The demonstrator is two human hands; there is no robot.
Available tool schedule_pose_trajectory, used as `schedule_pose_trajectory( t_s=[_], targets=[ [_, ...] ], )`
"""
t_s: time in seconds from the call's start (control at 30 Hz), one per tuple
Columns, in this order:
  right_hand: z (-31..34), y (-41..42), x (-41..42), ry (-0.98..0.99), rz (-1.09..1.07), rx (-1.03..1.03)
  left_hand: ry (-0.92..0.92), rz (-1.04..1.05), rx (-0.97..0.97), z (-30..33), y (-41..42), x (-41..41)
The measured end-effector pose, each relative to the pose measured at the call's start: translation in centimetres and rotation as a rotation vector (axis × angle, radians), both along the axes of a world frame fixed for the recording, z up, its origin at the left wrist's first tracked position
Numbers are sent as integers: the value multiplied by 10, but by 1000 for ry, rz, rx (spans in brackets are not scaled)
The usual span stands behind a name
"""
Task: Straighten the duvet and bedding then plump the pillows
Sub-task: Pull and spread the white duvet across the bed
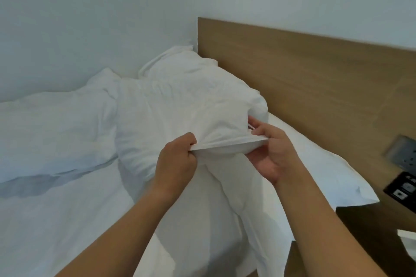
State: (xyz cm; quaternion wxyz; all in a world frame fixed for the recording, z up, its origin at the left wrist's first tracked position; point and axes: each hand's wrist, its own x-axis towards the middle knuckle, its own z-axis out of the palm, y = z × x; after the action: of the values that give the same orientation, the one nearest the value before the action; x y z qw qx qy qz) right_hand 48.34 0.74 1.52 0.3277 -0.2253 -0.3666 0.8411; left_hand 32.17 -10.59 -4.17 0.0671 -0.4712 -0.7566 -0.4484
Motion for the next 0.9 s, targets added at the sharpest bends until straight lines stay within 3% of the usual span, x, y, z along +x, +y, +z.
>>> schedule_pose_trajectory(
  t_s=[0.1, 0.2, 0.3, 0.4, 0.47, 0.53, 0.6, 0.73, 0.8, 0.9],
  targets=[
    [-20, -18, 33, -145, -69, -98, -115, -113, 175, 7, -22, 12],
    [-34, -28, 42, -391, 110, -90, -153, -183, 154, -5, -36, 17],
    [-35, -40, 31, -446, 223, -60, -158, -182, 142, -16, -46, 19],
    [-39, -44, 9, -484, 95, -45, -152, -151, 143, -19, -52, 16],
    [-30, -44, -4, -429, -30, 23, -35, -125, 34, -27, -55, 9],
    [-10, -41, -9, -330, -132, 105, 226, -68, -188, -45, -57, -4],
    [11, -42, -6, -180, -127, 180, 358, 9, -367, -58, -54, -17],
    [29, -48, 8, -59, -151, 317, 210, 126, -257, -46, -31, -17],
    [26, -41, 13, -39, -219, 269, 81, 79, -206, -34, -18, -10],
    [16, -25, 23, 107, -269, 89, 68, -40, -372, -27, -7, -6]
  ],
)
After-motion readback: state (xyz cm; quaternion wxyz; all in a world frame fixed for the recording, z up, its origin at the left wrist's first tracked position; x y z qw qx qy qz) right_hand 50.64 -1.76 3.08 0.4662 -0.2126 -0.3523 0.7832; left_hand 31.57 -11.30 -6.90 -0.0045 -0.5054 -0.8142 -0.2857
